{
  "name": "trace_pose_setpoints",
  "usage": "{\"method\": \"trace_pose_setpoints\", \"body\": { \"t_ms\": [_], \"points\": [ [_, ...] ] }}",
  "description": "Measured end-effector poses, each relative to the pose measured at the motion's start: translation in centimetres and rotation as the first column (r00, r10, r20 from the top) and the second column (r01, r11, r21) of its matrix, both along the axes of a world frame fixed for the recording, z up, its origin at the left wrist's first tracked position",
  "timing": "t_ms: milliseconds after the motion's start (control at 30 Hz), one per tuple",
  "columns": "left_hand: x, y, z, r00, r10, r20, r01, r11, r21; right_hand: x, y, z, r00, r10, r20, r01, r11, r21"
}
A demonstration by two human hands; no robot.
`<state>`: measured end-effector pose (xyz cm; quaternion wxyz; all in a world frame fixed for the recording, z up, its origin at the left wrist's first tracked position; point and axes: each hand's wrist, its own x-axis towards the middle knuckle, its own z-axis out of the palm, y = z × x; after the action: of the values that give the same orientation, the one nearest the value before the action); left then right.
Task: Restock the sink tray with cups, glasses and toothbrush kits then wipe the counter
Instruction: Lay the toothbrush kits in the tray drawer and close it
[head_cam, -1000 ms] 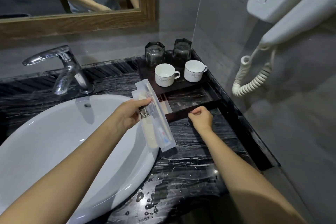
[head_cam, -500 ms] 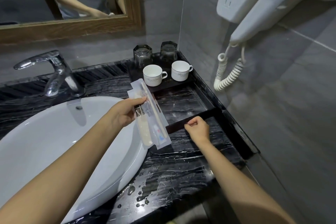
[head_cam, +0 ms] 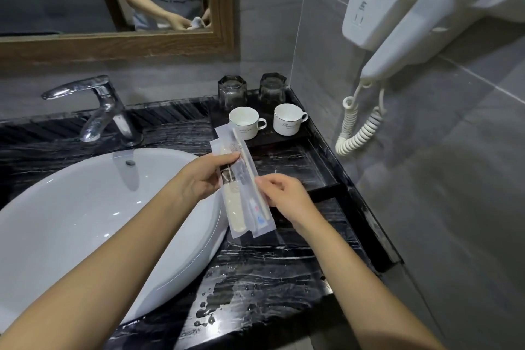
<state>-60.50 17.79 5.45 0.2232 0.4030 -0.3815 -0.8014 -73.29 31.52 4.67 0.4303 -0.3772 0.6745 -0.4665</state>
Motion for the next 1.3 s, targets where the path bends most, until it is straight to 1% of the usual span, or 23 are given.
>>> {"method": "trace_pose_setpoints", "body": {
  "t_ms": [67,167,400,467,533,633,733,800,867,967,1067,1200,1233,1300],
  "points": [
    [0.2,0.2,0.1,1.0,0.021,0.008,-0.021,1.0,-0.016,0.0,-0.5,0.3,0.999,0.009,0.035,-0.009,1.0,-0.004],
    [0.7,0.3,-0.1,0.999,0.045,0.01,-0.045,0.999,-0.013,-0.2,-0.8,0.1,0.996,-0.029,0.079,0.029,1.0,0.001],
    [1.2,-0.1,-0.7,0.996,0.087,0.014,-0.088,0.993,0.084,0.1,-2.1,0.0,0.986,-0.165,-0.012,0.164,0.986,-0.027],
    [1.1,-0.4,-0.6,0.996,0.095,0.005,-0.095,0.991,0.1,0.1,-2.5,-0.1,0.975,-0.214,-0.06,0.211,0.976,-0.049],
    [1.1,-0.6,-0.5,0.993,0.114,-0.004,-0.113,0.988,0.105,0.1,-3.0,-0.2,0.967,-0.231,-0.111,0.224,0.972,-0.074],
    [1.0,-1.0,-0.5,0.989,0.145,-0.004,-0.144,0.982,0.12,0.2,-3.8,-0.3,0.963,-0.186,-0.196,0.172,0.981,-0.086],
    [0.6,-1.3,-0.3,0.99,0.142,-0.012,-0.139,0.981,0.136,0.8,-4.4,-0.5,0.945,-0.094,-0.312,0.094,0.995,-0.015],
    [0.4,-1.5,-0.2,0.988,0.152,-0.019,-0.147,0.976,0.158,1.3,-4.7,-0.9,0.942,-0.037,-0.335,0.048,0.999,0.024],
    [0.5,-1.8,-0.4,0.987,0.163,-0.01,-0.159,0.973,0.165,1.5,-4.8,-1.1,0.947,-0.025,-0.319,0.032,0.999,0.018],
    [0.6,-2.0,-0.9,0.989,0.148,0.0,-0.147,0.978,0.147,1.6,-4.9,-1.2,0.96,-0.1,-0.261,0.098,0.995,-0.018],
    [0.4,-2.0,-1.3,0.994,0.104,0.029,-0.106,0.989,0.105,1.8,-5.0,-1.2,0.972,-0.178,-0.152,0.177,0.984,-0.022],
    [0.3,-2.4,-1.8,0.997,0.072,0.039,-0.075,0.995,0.068,1.3,-5.0,-0.8,0.976,-0.215,0.041,0.212,0.975,0.064],
    [0.3,-2.4,-1.9,0.997,0.064,0.042,-0.066,0.996,0.054,1.1,-5.0,-0.7,0.976,-0.209,0.066,0.204,0.976,0.075],
    [0.1,-2.4,-2.0,0.998,0.058,0.038,-0.06,0.998,0.038,0.7,-5.0,-0.4,0.978,-0.202,0.045,0.198,0.977,0.077]
  ]
}}
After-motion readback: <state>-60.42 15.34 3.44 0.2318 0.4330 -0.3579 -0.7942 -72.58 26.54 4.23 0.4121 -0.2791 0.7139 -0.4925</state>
